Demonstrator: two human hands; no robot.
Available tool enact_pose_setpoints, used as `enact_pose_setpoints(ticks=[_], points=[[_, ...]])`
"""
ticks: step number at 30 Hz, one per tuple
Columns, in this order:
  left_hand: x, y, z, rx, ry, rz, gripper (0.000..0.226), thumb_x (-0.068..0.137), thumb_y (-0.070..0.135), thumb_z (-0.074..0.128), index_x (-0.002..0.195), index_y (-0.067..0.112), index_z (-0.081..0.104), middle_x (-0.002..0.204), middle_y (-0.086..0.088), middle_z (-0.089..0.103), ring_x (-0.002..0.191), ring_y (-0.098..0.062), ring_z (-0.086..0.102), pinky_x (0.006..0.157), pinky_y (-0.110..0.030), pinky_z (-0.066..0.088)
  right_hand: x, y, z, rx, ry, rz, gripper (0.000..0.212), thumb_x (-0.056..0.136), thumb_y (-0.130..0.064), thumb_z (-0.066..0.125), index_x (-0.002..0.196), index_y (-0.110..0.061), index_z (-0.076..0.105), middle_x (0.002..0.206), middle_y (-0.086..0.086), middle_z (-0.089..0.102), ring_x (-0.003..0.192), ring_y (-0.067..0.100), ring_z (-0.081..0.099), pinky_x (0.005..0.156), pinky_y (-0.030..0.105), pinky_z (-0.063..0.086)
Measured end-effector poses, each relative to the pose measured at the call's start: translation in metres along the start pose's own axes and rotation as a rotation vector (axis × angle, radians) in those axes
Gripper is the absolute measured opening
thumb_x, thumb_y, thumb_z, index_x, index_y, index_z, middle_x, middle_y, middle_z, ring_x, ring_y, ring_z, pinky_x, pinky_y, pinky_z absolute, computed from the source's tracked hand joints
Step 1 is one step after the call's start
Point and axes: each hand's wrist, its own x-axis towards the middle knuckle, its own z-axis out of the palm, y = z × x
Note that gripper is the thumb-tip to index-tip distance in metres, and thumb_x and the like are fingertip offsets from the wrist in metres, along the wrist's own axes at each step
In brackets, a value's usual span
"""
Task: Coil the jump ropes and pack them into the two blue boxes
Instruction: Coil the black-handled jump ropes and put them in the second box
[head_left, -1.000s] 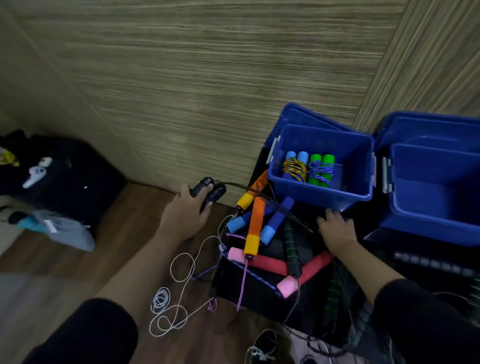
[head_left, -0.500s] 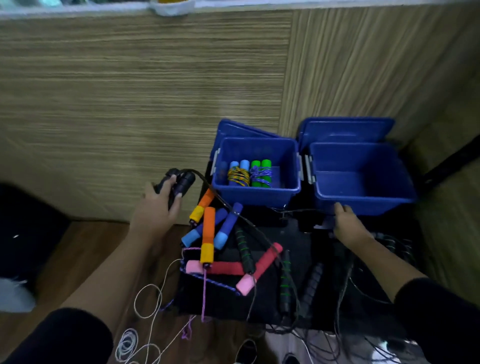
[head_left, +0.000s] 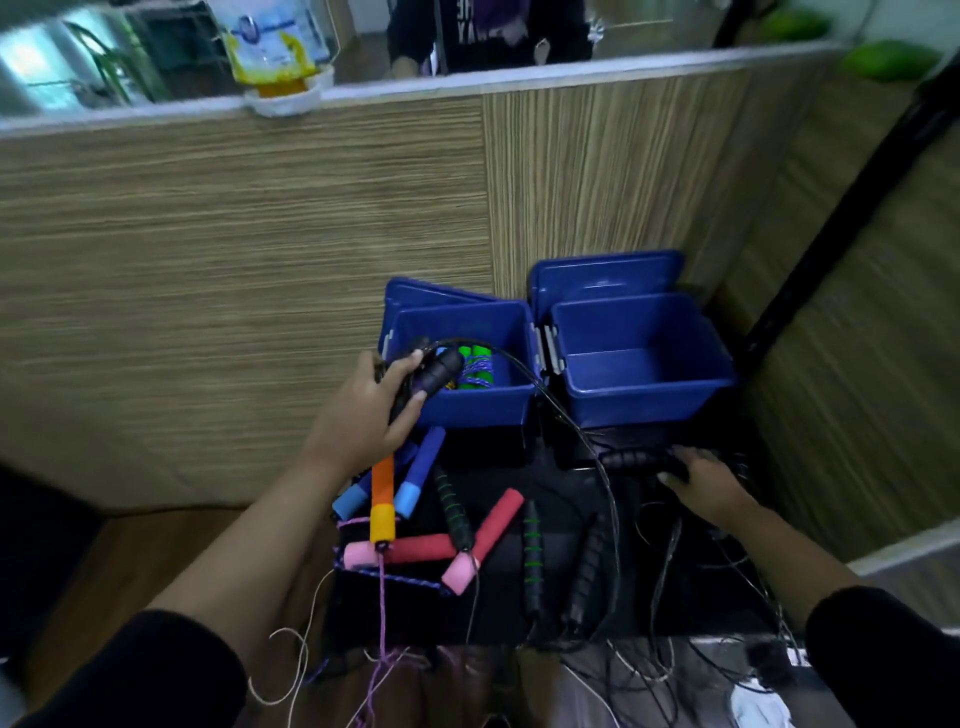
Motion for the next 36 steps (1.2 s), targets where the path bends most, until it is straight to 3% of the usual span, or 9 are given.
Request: enact_pose_setpoints(ticks=[3, 7, 11, 15, 19, 25, 27, 30, 36], points=[[0.014, 0.024, -0.002, -0.005, -0.007, 0.085, 0.052, 0.091, 0.047, 0.041, 0.135, 0.019, 0.043, 0.103, -0.013, 0.045, 0.076, -0.034, 0.059, 0.065, -0.041, 0.054, -0.015, -0.018, -0.018, 0.096, 0.112, -0.049, 0.045, 0.095, -0.025, 0.052, 0.134, -0.003, 0.043, 0.131, 0.022, 0.044, 0.119, 0.035, 0.047, 0.099, 0.033, 0.037], [0.031, 0.055, 0.001, -0.016, -0.054, 0.162, 0.058, 0.091, 0.054, 0.034, 0.14, 0.024, 0.039, 0.106, -0.006, 0.043, 0.075, -0.026, 0.059, 0.064, -0.042, 0.053, -0.038, -0.073, -0.057, 0.221, 0.421, -0.402, 0.047, 0.095, -0.021, 0.053, 0.136, -0.003, 0.041, 0.138, 0.012, 0.043, 0.129, 0.024, 0.041, 0.105, 0.026, 0.029], [0.04, 0.084, 0.01, -0.032, -0.073, 0.239, 0.063, 0.089, 0.061, 0.029, 0.143, 0.027, 0.034, 0.11, 0.001, 0.042, 0.079, -0.021, 0.059, 0.064, -0.039, 0.053, -0.048, -0.121, -0.083, 0.092, 0.407, -0.66, 0.056, 0.095, -0.019, 0.052, 0.145, -0.011, 0.029, 0.154, 0.001, 0.026, 0.144, 0.015, 0.015, 0.116, 0.031, 0.014], [0.04, 0.105, 0.019, -0.003, -0.111, 0.394, 0.068, 0.091, 0.057, 0.03, 0.141, 0.012, 0.039, 0.112, -0.004, 0.047, 0.091, -0.023, 0.059, 0.076, -0.039, 0.052, -0.04, -0.13, -0.087, 0.097, 0.204, -0.557, 0.053, 0.094, -0.004, 0.047, 0.145, -0.011, 0.032, 0.151, 0.003, 0.032, 0.145, 0.019, 0.014, 0.117, 0.039, 0.013], [0.032, 0.116, 0.027, 0.003, -0.179, 0.487, 0.066, 0.094, 0.055, 0.031, 0.138, 0.007, 0.038, 0.112, -0.005, 0.043, 0.093, -0.024, 0.056, 0.076, -0.036, 0.049, -0.042, -0.111, -0.087, 0.189, 0.102, -0.519, 0.024, 0.098, -0.013, 0.046, 0.118, -0.005, 0.058, 0.111, 0.008, 0.063, 0.108, 0.023, 0.058, 0.088, 0.028, 0.042], [0.021, 0.133, 0.031, -0.198, -0.181, 0.482, 0.057, 0.094, 0.051, 0.041, 0.128, 0.005, 0.044, 0.114, -0.002, 0.045, 0.098, -0.015, 0.053, 0.075, -0.02, 0.039, -0.044, -0.093, -0.088, 0.323, 0.159, -0.517, 0.016, 0.095, -0.022, 0.055, 0.101, -0.014, 0.067, 0.083, -0.007, 0.066, 0.079, 0.008, 0.062, 0.074, 0.024, 0.048], [0.021, 0.137, 0.031, -0.292, -0.117, 0.433, 0.052, 0.095, 0.047, 0.046, 0.127, 0.007, 0.044, 0.116, 0.001, 0.047, 0.105, -0.009, 0.051, 0.079, -0.014, 0.036, -0.041, -0.091, -0.083, 0.429, 0.111, -0.466, 0.015, 0.093, -0.013, 0.056, 0.1, -0.012, 0.07, 0.09, -0.004, 0.07, 0.085, 0.012, 0.066, 0.081, 0.029, 0.052], [0.028, 0.143, 0.029, -0.419, 0.025, 0.305, 0.046, 0.093, 0.043, 0.049, 0.122, 0.007, 0.045, 0.117, 0.001, 0.05, 0.109, -0.001, 0.045, 0.086, -0.01, 0.031, -0.047, -0.106, -0.068, 0.6, 0.027, -0.32, 0.029, 0.096, -0.007, 0.045, 0.072, -0.012, 0.061, 0.065, 0.004, 0.064, 0.061, 0.016, 0.061, 0.076, 0.046, 0.053], [0.041, 0.143, 0.035, -0.499, 0.216, 0.075, 0.043, 0.092, 0.042, 0.051, 0.118, 0.008, 0.046, 0.119, -0.001, 0.051, 0.111, -0.003, 0.044, 0.09, -0.019, 0.035, -0.062, -0.137, -0.041, 0.832, -0.237, -0.314, 0.033, 0.102, -0.024, 0.036, 0.133, -0.016, 0.041, 0.066, 0.011, 0.06, 0.057, 0.017, 0.063, 0.053, 0.025, 0.05]])
